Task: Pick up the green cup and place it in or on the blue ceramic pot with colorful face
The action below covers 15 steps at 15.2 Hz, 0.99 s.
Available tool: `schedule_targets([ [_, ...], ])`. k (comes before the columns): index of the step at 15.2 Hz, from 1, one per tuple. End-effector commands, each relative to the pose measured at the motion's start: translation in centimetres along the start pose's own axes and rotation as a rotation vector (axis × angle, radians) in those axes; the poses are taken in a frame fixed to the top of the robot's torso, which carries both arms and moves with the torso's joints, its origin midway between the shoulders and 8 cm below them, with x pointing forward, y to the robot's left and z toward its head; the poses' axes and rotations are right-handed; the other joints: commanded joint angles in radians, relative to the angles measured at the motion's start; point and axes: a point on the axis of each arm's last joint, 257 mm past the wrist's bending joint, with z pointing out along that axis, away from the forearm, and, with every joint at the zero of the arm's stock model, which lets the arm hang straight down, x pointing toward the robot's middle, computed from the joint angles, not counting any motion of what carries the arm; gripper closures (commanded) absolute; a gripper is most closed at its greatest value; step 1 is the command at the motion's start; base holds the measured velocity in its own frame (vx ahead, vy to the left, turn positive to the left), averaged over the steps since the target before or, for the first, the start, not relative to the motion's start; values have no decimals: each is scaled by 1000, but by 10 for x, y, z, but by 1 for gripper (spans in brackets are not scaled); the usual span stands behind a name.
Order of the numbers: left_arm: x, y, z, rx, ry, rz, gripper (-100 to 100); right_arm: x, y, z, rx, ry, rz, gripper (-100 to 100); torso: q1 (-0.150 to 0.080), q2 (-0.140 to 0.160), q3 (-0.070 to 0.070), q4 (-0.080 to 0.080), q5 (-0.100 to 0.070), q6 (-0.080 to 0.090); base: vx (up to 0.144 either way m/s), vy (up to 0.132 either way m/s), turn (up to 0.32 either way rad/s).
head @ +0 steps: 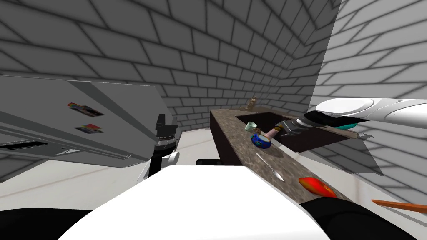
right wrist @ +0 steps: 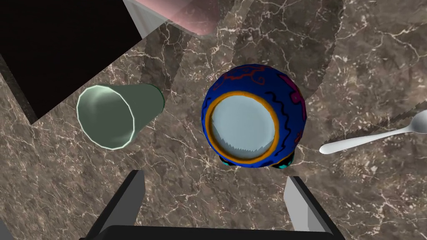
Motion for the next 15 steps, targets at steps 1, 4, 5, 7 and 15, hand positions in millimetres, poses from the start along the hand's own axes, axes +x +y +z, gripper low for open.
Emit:
schedule_targets([
  [1, 0, 0, 0, 0, 0, 0, 0, 10, 13, 11, 0, -7, 34, -100, 0, 0, 0, 0, 0, 0, 123, 25, 153],
  [4, 0, 0, 0, 0, 0, 0, 0, 30, 41, 32, -3, -17, 102, -100, 0, -3, -2, -1, 0, -1, 163, 18, 204],
  [5, 0, 0, 0, 0, 0, 0, 0, 30, 41, 32, -3, -17, 102, -100, 0, -5, -3, -1, 0, -1, 169, 16, 124],
  [7, 0, 0, 0, 0, 0, 0, 0, 35, 49, 38, -5, -17, 119, -100, 0, -4, -2, -1, 0, 0, 125, 3, 54],
  [15, 0, 0, 0, 0, 0, 0, 0, 63, 93, 67, -9, -14, 211, -100, 0, 1, 0, 0, 0, 0, 97, 6, 86],
])
